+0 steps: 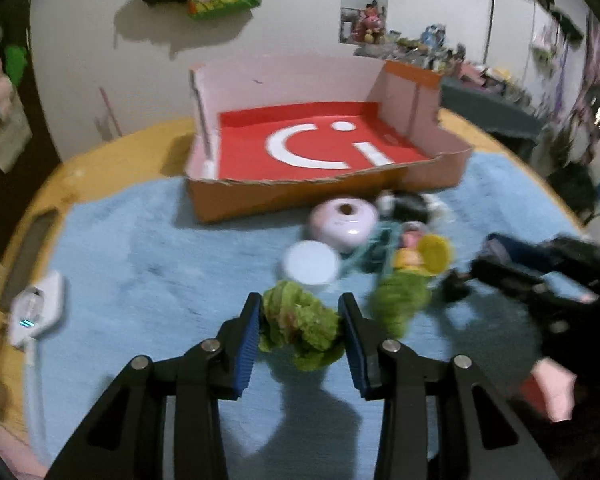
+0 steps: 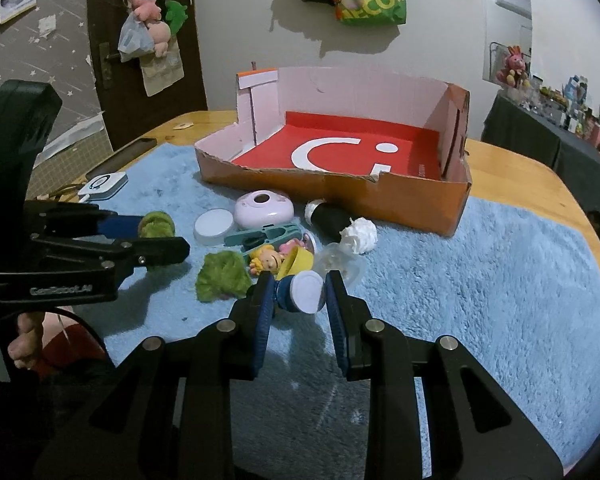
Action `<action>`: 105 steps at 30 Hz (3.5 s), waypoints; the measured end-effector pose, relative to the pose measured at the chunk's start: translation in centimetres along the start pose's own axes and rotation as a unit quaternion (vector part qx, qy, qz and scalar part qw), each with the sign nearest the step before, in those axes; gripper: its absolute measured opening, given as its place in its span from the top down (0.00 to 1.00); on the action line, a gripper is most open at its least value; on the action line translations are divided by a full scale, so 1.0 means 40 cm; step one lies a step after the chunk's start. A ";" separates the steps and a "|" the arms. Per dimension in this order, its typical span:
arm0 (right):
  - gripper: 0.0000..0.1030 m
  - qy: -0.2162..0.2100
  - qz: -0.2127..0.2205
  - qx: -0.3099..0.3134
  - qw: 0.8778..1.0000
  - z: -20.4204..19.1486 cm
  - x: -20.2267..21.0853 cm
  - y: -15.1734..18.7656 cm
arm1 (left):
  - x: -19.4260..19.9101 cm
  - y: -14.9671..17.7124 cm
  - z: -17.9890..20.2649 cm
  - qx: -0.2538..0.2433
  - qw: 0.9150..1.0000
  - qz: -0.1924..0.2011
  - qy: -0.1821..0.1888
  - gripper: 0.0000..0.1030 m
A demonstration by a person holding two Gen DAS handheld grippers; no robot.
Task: Organize objects
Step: 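Lift the green plush with the left gripper while the right gripper grasps the boy figurine, then carry both items into the red box and lower them onto the floor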
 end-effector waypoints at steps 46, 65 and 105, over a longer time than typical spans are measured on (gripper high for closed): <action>0.76 -0.008 0.056 0.017 0.998 0.042 -0.057 -0.218 | -0.088 -0.221 -0.038 -0.004 0.999 0.034 0.018 0.61; 0.76 0.002 0.037 0.002 0.999 0.111 -0.189 -0.255 | -0.212 -0.287 -0.022 0.005 1.000 0.011 0.025 0.61; 0.76 0.040 -0.078 -0.008 0.996 0.152 -0.366 -0.145 | -0.397 -0.235 -0.045 0.022 0.997 -0.071 0.029 0.60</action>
Point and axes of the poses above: each gripper's, at about its wrist camera, not at the fingertips, and x roughly against the way its jaws point, z to its right, y to its underside, the point moved 4 cm from there along -x, roughly the way its jaws point, and after that the axes turned 14 degrees about z, right-handed, at the moved point
